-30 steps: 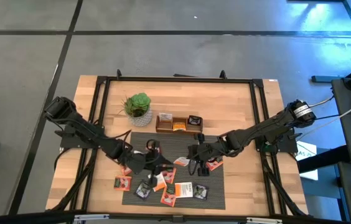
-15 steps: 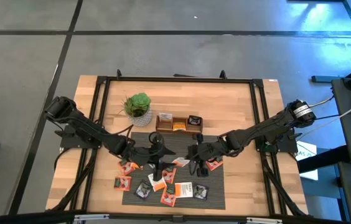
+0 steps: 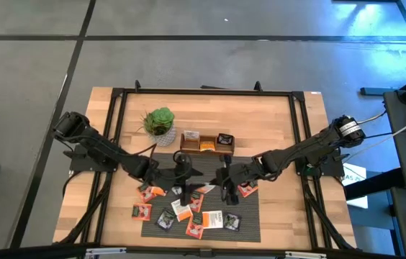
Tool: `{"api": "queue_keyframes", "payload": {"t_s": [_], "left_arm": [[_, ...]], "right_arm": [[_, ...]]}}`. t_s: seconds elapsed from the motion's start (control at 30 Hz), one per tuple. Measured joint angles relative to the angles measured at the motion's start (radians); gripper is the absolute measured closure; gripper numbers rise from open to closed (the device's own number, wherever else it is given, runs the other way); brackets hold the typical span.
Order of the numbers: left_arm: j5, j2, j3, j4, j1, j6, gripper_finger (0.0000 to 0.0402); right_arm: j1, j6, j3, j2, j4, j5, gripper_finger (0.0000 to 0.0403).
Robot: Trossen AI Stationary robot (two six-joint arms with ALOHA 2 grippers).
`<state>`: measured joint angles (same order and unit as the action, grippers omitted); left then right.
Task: Pick & Place Tea
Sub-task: Put the white tea bag into the left section of the wooden organizer
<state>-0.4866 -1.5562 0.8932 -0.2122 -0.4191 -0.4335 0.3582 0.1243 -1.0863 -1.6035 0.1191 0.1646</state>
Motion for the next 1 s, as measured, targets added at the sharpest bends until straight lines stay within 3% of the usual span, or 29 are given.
{"api": "queue_keyframes", "payload": {"t_s": [0.43,0.77,1.0], "left_arm": [[0.071,-0.002,0.0,-0.02,0.054,0.001,0.0291],[0.07,-0.002,0.0,-0.025,0.055,0.052,0.039],[0.067,-0.002,0.0,-0.024,0.055,0.055,0.0399]], "right_arm": [[-0.012,-0.002,0.0,0.0,-0.001,0.006,0.0399],[-0.03,-0.002,0.0,0.0,-0.001,0.004,0.0399],[-0.035,0.0,0.001,0.0,-0.003,0.0,0.0393]]}}
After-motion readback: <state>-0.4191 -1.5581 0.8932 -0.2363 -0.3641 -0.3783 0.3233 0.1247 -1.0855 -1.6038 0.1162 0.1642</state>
